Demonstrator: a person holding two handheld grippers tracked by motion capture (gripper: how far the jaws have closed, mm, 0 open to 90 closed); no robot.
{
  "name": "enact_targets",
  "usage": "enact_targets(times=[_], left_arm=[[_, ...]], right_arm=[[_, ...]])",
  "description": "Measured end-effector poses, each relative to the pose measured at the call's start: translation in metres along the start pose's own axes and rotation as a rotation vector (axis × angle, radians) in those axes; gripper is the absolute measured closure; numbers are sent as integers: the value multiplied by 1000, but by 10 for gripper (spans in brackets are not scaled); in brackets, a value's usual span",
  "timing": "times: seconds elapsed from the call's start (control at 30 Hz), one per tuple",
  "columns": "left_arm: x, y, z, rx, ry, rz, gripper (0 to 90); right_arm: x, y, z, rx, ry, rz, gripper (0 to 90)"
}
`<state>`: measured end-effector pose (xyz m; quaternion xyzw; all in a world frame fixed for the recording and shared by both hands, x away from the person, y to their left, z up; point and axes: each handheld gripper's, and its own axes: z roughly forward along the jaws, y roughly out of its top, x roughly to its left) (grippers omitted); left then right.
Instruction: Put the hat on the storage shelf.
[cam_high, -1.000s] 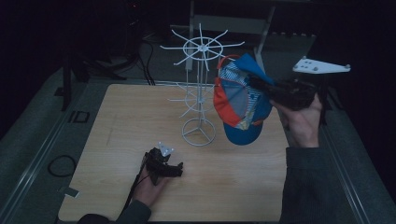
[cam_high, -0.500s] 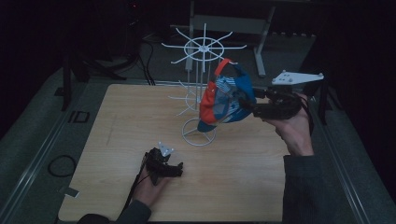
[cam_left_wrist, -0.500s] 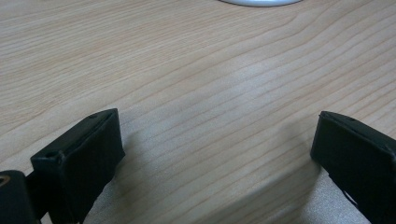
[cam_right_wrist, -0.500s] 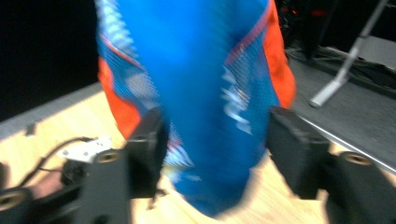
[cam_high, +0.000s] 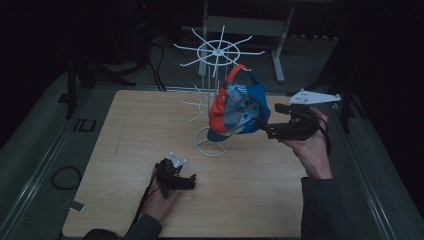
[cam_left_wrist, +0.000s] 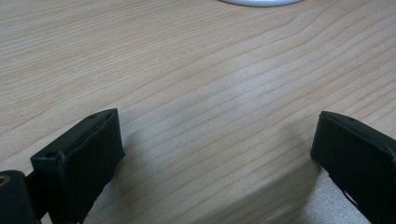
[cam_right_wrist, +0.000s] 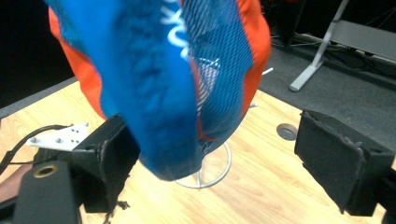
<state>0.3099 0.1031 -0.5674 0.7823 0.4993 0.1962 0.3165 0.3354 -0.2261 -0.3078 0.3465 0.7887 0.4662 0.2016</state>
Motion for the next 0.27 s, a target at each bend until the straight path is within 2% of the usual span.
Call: enact_targets(times=[0.27], left_arm=[[0,0,0,1,0,0,26]], right_arm=[[6,-7,6,11,20,2,134]])
